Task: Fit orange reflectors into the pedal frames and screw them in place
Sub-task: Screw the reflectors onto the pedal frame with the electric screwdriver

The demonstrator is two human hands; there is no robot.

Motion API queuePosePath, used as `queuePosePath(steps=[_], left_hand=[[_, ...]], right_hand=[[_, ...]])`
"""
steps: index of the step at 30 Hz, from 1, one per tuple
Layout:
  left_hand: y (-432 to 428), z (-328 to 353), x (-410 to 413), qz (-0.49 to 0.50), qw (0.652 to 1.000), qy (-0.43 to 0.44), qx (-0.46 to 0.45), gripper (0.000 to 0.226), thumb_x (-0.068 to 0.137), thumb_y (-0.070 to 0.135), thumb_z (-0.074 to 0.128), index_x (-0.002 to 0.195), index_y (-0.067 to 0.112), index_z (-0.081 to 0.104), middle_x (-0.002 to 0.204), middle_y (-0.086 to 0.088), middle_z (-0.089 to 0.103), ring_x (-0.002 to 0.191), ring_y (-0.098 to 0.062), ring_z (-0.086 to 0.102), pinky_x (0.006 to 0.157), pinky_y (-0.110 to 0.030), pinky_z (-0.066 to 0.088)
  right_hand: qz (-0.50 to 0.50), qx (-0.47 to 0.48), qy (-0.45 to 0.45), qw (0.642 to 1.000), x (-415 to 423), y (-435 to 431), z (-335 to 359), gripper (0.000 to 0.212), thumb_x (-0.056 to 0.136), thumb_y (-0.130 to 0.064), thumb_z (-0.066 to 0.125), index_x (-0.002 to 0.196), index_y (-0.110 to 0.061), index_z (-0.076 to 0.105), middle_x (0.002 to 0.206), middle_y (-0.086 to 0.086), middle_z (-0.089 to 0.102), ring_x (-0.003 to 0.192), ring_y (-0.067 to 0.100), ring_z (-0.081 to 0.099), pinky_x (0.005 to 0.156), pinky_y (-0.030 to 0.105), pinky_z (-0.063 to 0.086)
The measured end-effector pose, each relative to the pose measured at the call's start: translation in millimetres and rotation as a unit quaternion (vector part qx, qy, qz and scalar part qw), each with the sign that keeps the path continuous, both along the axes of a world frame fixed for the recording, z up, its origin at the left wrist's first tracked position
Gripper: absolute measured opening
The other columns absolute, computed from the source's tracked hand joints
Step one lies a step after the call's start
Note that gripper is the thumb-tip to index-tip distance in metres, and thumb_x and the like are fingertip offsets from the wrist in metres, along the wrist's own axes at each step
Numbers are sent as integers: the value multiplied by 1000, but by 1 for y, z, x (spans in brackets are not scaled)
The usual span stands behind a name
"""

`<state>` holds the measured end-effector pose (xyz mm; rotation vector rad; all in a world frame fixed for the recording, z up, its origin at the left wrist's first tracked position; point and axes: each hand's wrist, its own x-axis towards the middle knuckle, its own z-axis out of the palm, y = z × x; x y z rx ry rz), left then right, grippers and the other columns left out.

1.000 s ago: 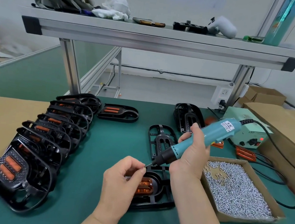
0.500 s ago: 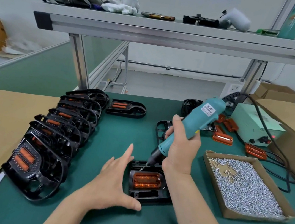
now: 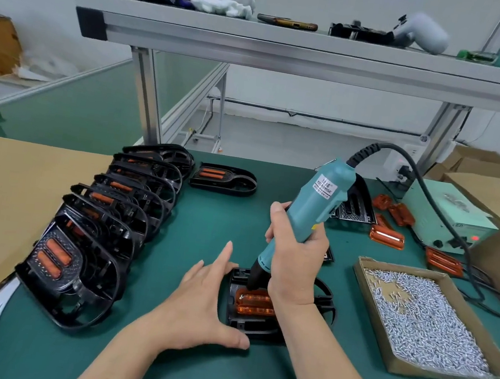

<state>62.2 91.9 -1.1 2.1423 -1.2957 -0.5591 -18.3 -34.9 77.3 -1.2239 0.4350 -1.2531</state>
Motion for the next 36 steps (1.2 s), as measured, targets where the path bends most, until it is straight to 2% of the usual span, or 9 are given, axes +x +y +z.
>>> queuePosePath(steps=[5, 8, 13, 16, 21, 24, 27, 32, 36], left_hand=[[0, 0, -2, 4, 1000, -1, -9, 150, 44, 80, 76, 146, 48, -29, 149, 32, 23, 150, -6, -2, 124, -31, -1], [1, 0, -2, 1, 1000, -2, -17, 145, 46, 80, 75, 136, 58, -36, 142, 36, 19, 140, 9, -3, 118, -20, -7], [1, -1, -2, 8, 1000, -6, -22, 147, 46, 81, 73, 148, 47, -28, 143, 33, 21, 150, -5, 2, 122, -26, -4], [-1, -1, -2, 10, 1000, -7, -25, 147, 46, 80, 74, 148, 47, -26, 145, 32, 24, 149, -3, 5, 121, -24, -4], [0, -1, -3, 6, 1000, -10, -26, 146, 47, 77, 75, 149, 45, -25, 144, 31, 25, 144, 7, 7, 121, -23, -5], [-1, 1, -4, 8, 1000, -10, -24, 147, 47, 77, 75, 151, 42, -22, 148, 30, 28, 148, 0, 8, 124, -28, -1], [-1, 0, -4, 5, 1000, -14, -23, 146, 47, 77, 76, 148, 47, -25, 147, 32, 28, 146, 4, 9, 122, -25, -4], [-1, 0, -2, 23, 1000, 7, -15, 145, 46, 77, 78, 146, 53, -24, 150, 36, 22, 151, -9, -1, 122, -29, 1], [-2, 0, -2, 15, 1000, -7, -5, 145, 46, 78, 77, 147, 50, -24, 149, 36, 24, 152, -12, 1, 125, -35, 2]], right_hand=[[13, -19, 7, 1000, 2, 1, -2, 18, 85, -20, 72, 73, -28, 61, 59, -4, 54, 54, 12, 49, 57, 21, 46], [21, -36, 12, 999, 6, 3, -3, 19, 85, -19, 72, 77, -11, 57, 59, 1, 51, 53, 13, 47, 55, 20, 45], [26, -35, 23, 999, 9, 3, -6, 24, 84, -19, 71, 77, -3, 54, 60, 4, 49, 55, 18, 44, 57, 22, 43], [32, -24, 23, 999, 9, 0, -8, 29, 84, -17, 70, 73, 0, 49, 58, 6, 46, 54, 17, 42, 56, 22, 42], [24, -25, 49, 998, 12, 6, -8, 32, 81, -23, 72, 74, -1, 51, 58, 1, 48, 54, 16, 43, 55, 27, 41], [20, -24, 39, 999, 8, 7, -7, 24, 81, -22, 73, 77, -4, 56, 60, -2, 52, 56, 14, 47, 58, 22, 43], [18, -21, 15, 999, -2, 6, -6, 18, 84, -21, 74, 78, -12, 60, 61, -1, 54, 56, 12, 49, 59, 18, 46], [15, -17, -16, 1000, -15, 6, 0, 12, 82, -35, 73, 77, -29, 63, 62, -2, 54, 58, 11, 52, 63, 18, 46], [55, -54, -10, 997, -23, 4, 4, 15, 84, -33, 72, 77, -25, 62, 62, -1, 55, 61, 10, 53, 66, 17, 47]])
